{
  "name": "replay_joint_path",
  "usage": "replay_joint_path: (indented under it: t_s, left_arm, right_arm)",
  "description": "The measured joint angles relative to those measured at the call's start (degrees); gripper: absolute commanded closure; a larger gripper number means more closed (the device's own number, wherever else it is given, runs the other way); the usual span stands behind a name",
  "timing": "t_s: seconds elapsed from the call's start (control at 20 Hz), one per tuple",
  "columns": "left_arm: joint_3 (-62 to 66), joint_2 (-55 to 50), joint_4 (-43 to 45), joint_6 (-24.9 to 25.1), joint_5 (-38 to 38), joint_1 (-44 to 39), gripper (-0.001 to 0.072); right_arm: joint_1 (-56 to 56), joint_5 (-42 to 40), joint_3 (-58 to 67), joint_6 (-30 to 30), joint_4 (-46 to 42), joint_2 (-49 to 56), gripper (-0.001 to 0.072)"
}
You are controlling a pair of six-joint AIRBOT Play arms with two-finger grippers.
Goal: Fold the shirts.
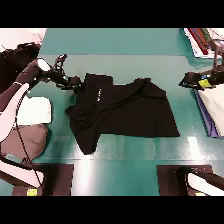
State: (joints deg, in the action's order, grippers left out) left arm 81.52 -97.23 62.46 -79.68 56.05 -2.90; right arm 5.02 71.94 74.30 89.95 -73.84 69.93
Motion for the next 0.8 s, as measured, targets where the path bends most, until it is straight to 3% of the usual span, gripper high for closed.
replay_joint_path:
  t_s: [0.1, 0.15, 0.2, 0.45, 0.8]
  left_arm:
    - [0.4, -0.7, -1.7, 1.0, -0.8, 0.0, 0.0476]
    - [0.5, -0.9, -2.4, 1.5, -1.0, 0.0, 0.0659]
    - [0.5, -1.0, -3.2, 1.9, -1.6, 0.0, 0.0679]
    - [2.6, -1.2, -5.2, 2.9, -2.2, 0.1, 0.068]
    - [9.0, -1.2, -5.6, 3.2, 1.7, 0.1, 0.068]
  right_arm:
    - [0.1, -0.9, 0.0, -1.3, 2.9, 3.4, 0.0332]
    - [0.1, -1.5, 0.0, -1.9, 4.3, 5.0, 0.0205]
    - [0.1, -2.2, 0.0, -2.4, 5.6, 6.7, 0.0119]
    - [0.0, -5.5, 1.9, -4.1, 8.7, 15.9, 0.0124]
    - [-0.1, -4.4, 14.6, -4.9, 9.4, 31.8, 0.0132]
